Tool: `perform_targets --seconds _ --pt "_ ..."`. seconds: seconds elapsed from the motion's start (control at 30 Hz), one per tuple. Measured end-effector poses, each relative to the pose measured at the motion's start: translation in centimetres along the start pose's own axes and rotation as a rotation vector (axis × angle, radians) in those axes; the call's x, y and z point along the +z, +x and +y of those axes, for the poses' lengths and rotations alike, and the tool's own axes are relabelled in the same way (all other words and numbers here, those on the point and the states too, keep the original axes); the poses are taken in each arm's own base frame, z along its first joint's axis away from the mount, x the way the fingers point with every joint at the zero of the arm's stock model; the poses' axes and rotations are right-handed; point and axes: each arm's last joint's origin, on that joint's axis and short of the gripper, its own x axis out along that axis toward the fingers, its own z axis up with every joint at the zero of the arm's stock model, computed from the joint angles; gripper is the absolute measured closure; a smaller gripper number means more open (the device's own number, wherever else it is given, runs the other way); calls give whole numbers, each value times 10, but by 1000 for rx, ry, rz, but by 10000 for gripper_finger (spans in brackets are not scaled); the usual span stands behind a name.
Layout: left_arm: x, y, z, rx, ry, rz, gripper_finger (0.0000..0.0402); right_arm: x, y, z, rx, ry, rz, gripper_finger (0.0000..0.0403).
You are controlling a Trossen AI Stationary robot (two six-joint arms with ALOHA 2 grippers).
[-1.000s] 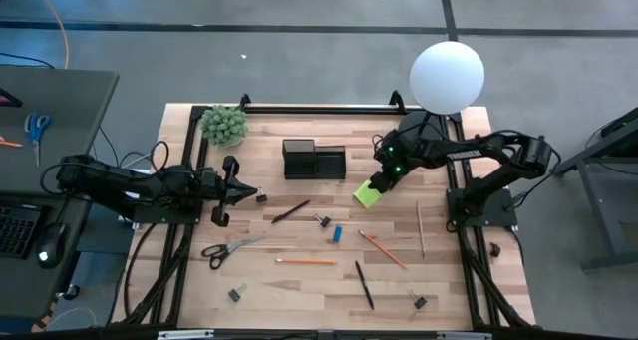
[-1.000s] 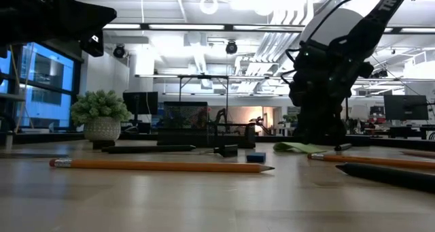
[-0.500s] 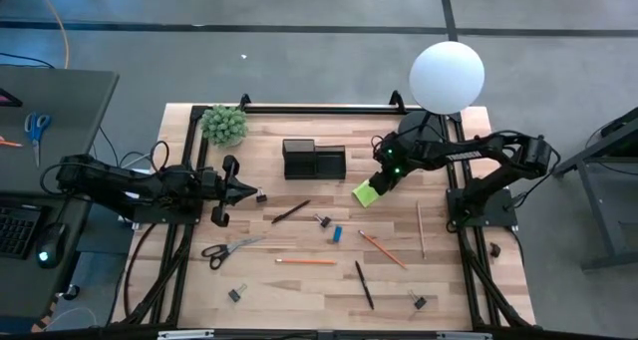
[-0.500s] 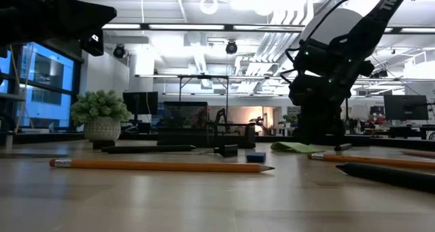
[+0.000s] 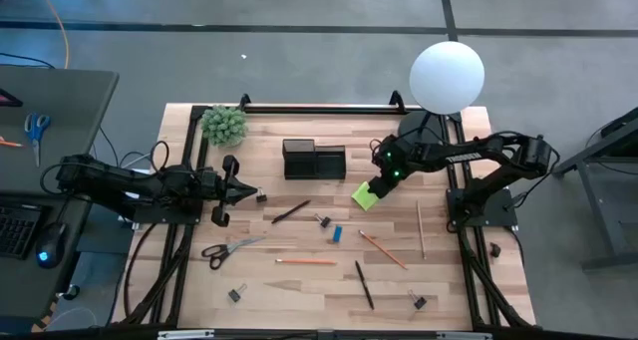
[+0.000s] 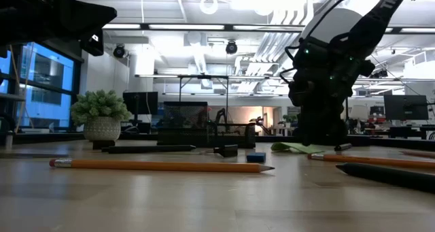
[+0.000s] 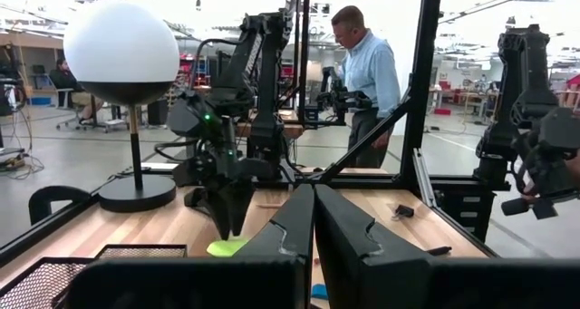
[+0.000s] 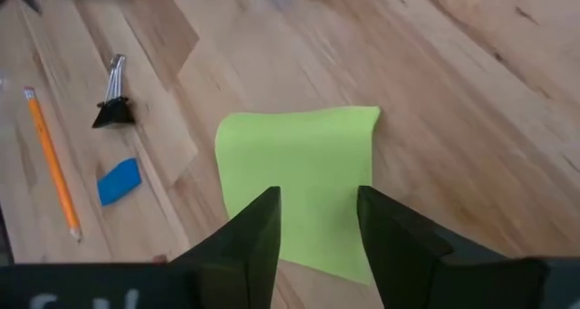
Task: Pick and place office supplies into organizer
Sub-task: Put the sticky notes into the organizer bin
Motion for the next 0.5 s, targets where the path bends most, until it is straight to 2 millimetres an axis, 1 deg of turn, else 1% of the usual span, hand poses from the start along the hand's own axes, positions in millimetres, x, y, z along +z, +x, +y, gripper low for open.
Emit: perform_targets --seconds 0.13,0.23,0.37,0.5 --pt "0 0 0 0 0 0 399 0 1 0 -38 -27 -18 286" --pt "0 0 0 0 0 0 399 0 1 -1 -78 -48 -40 288" --pt "0 0 0 0 6 0 399 3 1 0 -87 -82 -69 271" --pt "0 0 0 0 16 0 399 4 3 2 -24 -84 -67 246"
